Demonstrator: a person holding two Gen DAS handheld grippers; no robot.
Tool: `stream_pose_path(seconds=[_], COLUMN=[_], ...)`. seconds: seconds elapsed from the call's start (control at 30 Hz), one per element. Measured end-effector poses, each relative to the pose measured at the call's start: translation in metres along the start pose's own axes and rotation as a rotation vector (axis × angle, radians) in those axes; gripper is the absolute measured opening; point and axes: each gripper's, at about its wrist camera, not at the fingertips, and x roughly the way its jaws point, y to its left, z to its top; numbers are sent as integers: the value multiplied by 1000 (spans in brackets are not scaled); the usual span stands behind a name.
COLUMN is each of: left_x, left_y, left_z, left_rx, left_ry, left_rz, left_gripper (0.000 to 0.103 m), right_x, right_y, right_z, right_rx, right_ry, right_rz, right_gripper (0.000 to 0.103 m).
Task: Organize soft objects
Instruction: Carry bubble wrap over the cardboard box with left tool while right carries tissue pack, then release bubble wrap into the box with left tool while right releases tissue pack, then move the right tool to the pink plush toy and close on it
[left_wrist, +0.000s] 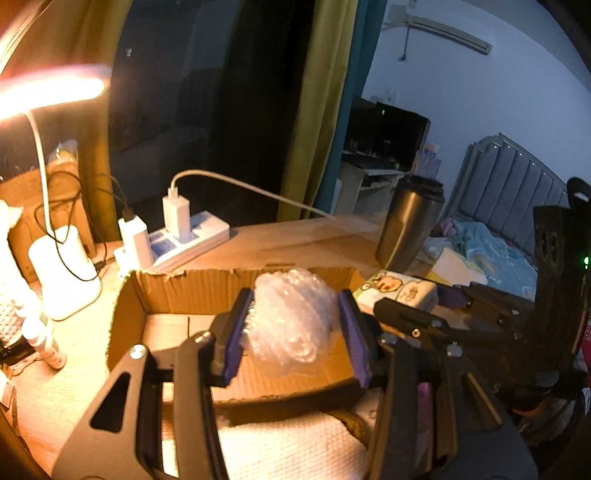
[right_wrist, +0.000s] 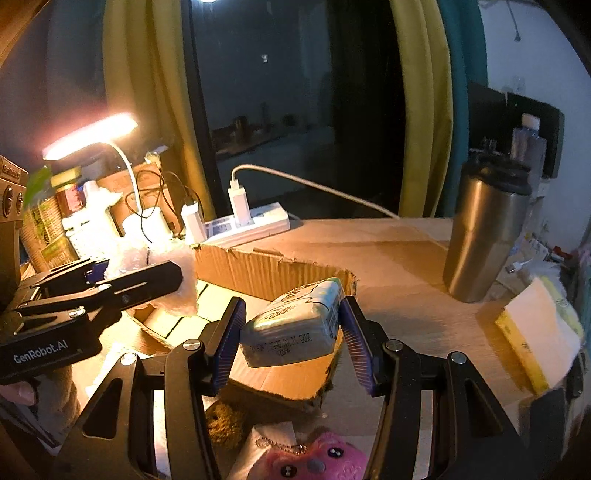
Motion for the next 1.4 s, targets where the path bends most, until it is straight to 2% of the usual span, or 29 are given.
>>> stream_pose_path(seconds=[0.37, 0.67, 0.8, 0.9, 1.4], left_x=[43, 54, 48, 40, -12], left_y=[10, 17, 18, 19, 4], left_z=[-15, -22, -21, -18, -17], left_rx=[-31, -62, -63, -69, -39], left_ry=[105, 176, 172, 157, 82], left_rz=[-7, -11, -12, -5, -25], left_gripper=[48, 53, 59, 71, 72], right_x=[39, 40, 29, 19, -34], right_y=[-5, -5, -6, -9, 0], right_z=[-10, -10, -10, -9, -21], right_rx=[33, 44, 51, 59, 71], right_ry=[72, 84, 68, 51, 10], right_rz=[27, 7, -5, -12, -72], right_gripper=[56, 58, 62, 68, 71])
